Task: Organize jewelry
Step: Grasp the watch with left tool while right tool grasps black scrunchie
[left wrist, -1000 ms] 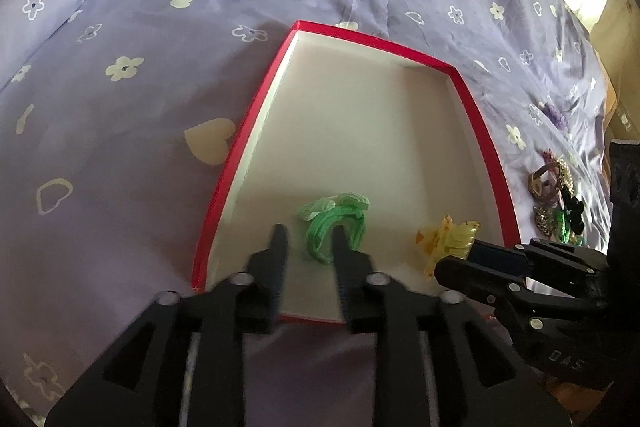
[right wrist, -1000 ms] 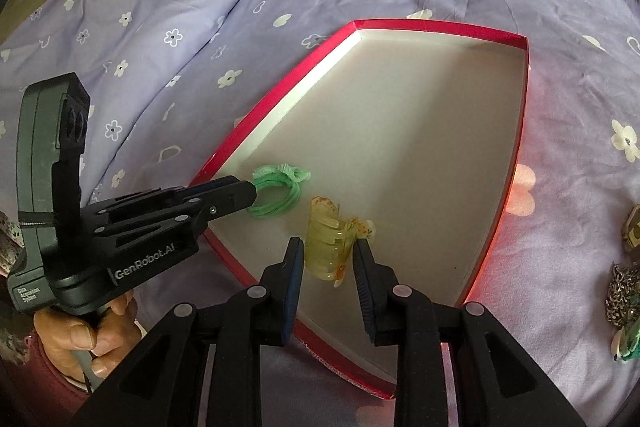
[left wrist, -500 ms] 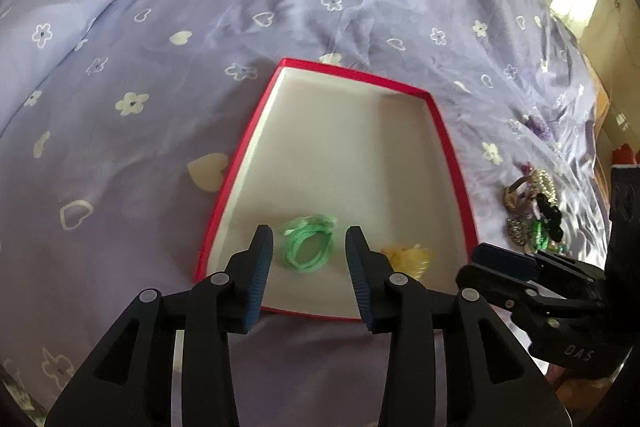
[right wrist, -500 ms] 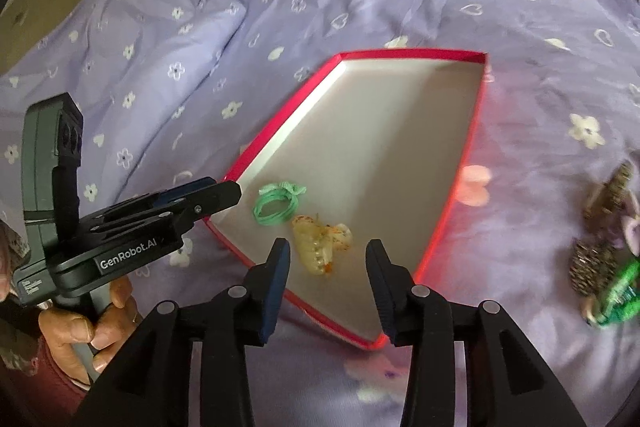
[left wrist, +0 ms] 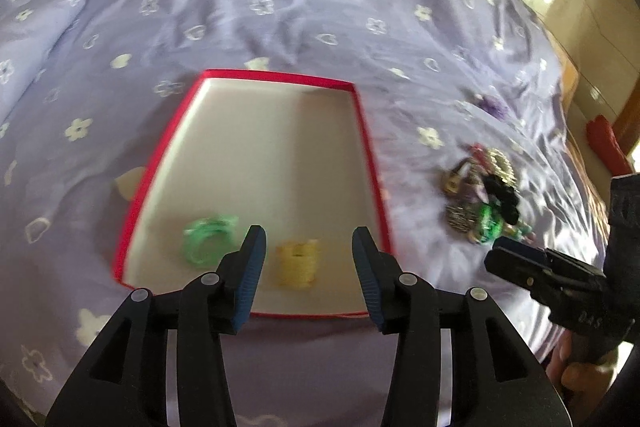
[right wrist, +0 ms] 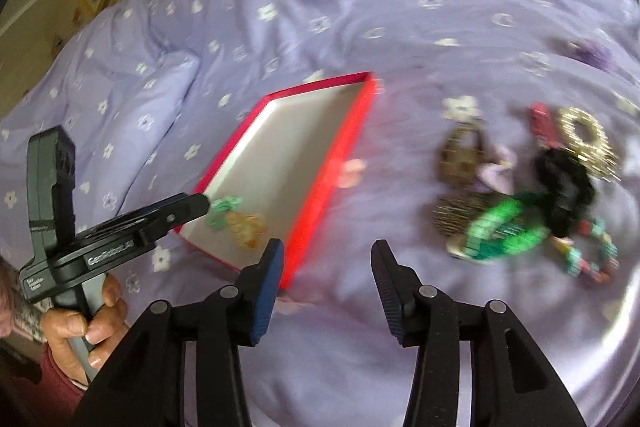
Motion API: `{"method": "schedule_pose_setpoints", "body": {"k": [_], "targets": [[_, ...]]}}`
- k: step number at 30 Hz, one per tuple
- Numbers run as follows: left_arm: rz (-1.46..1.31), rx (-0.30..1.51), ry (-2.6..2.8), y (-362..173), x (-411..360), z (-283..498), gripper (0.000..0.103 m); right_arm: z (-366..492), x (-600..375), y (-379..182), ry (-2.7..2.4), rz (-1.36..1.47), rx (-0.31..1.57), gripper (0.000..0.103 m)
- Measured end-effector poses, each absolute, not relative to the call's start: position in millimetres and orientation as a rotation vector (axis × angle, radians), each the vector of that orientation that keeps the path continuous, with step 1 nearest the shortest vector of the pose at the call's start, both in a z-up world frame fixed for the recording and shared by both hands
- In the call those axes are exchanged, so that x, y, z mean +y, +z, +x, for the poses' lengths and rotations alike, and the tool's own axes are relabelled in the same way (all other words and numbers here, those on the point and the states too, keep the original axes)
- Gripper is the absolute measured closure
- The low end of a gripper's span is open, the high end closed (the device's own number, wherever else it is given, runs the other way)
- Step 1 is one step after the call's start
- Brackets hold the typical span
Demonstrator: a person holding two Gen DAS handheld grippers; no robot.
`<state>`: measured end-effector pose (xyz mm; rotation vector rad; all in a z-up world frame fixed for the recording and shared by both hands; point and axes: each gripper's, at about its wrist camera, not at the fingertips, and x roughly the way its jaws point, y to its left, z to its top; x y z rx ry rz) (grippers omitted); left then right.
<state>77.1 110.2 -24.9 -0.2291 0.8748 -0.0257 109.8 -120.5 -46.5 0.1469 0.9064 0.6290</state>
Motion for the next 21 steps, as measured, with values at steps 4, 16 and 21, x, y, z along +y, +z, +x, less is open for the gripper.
{"method": "schedule_pose_setpoints", "body": {"k": [4, 16, 21], "targets": [[-0.200, 0.875, -0.083, -21.3, 80.4, 85.4, 0.060, 111.6, -154.6, -45.7, 0.557, 0.178, 0.889, 0.056], [-0.128, 0.885, -0.216, -16.5, 6.1, 120.6, 0.059, 136.7, -236.8, -51.0, 0.369, 0.278, 0.857, 0.054], [-0.114, 0.881, -0.272, -16.7, -20.5, 136.9, 0.059, 146.2, -248.0, -56.4, 0.351, 0.303, 0.860, 0.053]]}}
